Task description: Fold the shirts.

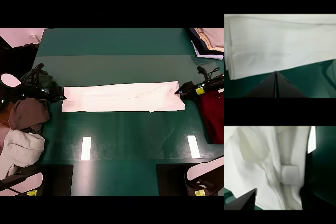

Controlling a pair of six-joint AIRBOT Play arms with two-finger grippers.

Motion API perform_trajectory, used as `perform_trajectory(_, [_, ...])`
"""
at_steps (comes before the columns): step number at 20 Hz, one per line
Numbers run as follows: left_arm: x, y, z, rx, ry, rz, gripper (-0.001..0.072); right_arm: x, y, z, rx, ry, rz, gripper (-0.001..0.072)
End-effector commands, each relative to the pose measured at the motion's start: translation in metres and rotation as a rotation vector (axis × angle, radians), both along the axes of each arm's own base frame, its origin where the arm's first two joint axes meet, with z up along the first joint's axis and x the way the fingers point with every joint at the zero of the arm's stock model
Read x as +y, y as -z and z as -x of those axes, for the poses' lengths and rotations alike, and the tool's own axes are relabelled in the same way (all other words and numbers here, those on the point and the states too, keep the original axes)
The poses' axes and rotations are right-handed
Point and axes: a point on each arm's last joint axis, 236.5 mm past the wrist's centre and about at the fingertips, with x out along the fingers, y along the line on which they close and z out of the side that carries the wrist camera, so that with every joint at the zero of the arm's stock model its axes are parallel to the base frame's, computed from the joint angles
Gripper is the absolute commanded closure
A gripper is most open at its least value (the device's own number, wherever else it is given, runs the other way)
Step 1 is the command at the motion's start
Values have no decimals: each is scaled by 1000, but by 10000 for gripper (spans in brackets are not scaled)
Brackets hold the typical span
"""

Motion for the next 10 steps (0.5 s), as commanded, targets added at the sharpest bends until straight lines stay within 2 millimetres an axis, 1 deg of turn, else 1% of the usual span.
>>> perform_trajectory(1, [-5,-1,5,21,13,20,674,16,10,-1,-9,-54,-48,113])
perform_trajectory(2, [-6,-1,6,23,16,21,675,22,10,-1,-21,-82,-46,187])
perform_trajectory(3, [-9,0,7,23,26,19,683,27,11,-2,-29,-100,-43,223])
perform_trajectory(4, [-14,0,8,22,43,13,682,31,11,-3,-35,-113,-41,324])
perform_trajectory(7, [-36,0,10,-3,97,-2,682,38,10,-5,-61,-151,-40,670])
perform_trajectory(9, [-54,-3,5,-47,123,-8,683,39,6,-4,-70,-159,-37,684])
perform_trajectory(10, [-62,-5,2,-69,124,-7,683,38,-2,-6,-86,-158,-29,686])
